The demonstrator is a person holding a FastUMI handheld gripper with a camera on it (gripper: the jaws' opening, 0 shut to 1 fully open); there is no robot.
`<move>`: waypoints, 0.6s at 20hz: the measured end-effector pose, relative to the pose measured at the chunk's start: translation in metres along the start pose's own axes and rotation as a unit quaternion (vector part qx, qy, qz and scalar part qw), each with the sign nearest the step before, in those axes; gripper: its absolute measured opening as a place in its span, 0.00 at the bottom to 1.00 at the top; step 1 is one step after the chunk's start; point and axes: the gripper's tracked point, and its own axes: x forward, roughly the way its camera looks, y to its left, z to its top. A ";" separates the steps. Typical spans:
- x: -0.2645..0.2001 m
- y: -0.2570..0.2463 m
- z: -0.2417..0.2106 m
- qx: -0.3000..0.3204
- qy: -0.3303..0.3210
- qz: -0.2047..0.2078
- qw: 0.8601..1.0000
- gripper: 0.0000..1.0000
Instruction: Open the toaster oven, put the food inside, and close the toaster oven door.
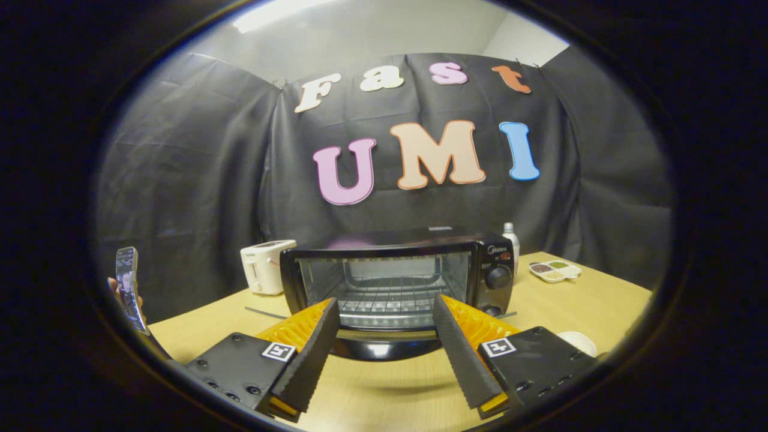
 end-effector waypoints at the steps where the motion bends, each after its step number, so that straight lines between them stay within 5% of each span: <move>1: -0.003 0.000 -0.003 0.001 0.006 -0.001 1.000 0.96; 12: -0.033 -0.003 -0.054 0.007 0.081 -0.009 0.997 0.97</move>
